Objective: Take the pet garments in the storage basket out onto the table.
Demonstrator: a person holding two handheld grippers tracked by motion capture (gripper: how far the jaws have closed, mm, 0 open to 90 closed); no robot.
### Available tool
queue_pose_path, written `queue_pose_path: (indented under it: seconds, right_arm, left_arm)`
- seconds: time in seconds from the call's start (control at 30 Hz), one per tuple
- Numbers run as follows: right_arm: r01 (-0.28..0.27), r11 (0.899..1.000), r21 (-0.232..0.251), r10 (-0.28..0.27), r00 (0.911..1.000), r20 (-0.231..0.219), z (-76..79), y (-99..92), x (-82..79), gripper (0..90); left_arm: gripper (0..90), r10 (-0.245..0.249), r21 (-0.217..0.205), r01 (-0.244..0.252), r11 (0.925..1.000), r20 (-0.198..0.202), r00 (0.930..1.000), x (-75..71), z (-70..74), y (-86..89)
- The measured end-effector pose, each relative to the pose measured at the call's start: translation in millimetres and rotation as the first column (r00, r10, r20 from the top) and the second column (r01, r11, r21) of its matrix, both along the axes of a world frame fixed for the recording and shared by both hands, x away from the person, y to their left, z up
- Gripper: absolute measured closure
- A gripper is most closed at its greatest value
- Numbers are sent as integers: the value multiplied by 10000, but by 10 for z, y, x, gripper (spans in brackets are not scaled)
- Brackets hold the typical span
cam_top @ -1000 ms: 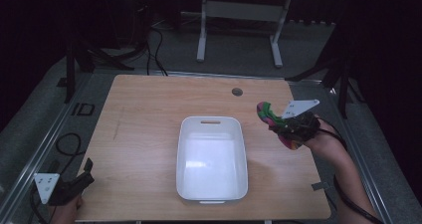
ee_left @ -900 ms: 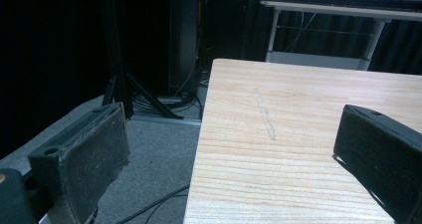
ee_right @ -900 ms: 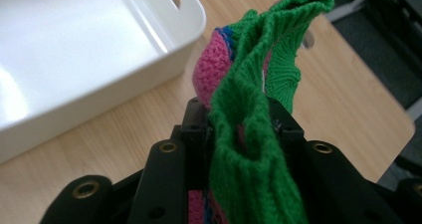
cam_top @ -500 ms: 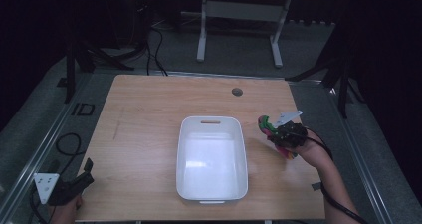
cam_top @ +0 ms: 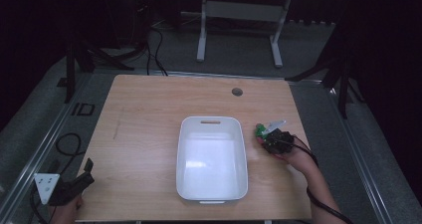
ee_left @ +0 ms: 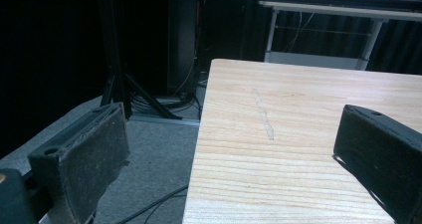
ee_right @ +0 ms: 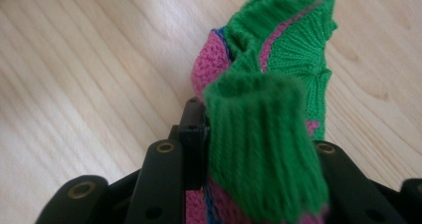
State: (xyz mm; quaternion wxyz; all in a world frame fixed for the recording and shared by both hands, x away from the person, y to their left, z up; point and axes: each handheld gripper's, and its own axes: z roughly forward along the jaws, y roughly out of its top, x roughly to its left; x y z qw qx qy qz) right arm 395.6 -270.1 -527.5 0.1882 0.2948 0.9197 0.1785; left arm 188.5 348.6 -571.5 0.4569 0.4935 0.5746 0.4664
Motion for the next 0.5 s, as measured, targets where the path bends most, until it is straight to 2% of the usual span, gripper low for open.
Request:
queue_pose_path:
  seconds: [0.07,0.2,0.33,0.43,0.5]
  right_arm:
    - [114,9997,205,-115,9999,38,-1,-12,-13,638]
    - [-10,9997,230,15,9998,-190,76,2,-50,508]
    - [-159,9955,933,179,9996,-204,264,-20,-101,396]
    - [-177,9874,1572,197,9997,-110,427,-51,-159,324]
    - [-154,9804,1962,133,9998,118,545,-82,-230,301]
  left_arm:
    - [14,5,-11,-5,10000,3,10000,2,0,0]
    - [14,11,20,-11,10000,5,10000,-2,0,-4]
    - [14,26,1,-26,10000,15,10000,1,0,-5]
    - [13,21,27,-21,10000,3,10000,-1,0,-4]
    - [13,24,14,-24,10000,37,10000,-2,-1,-4]
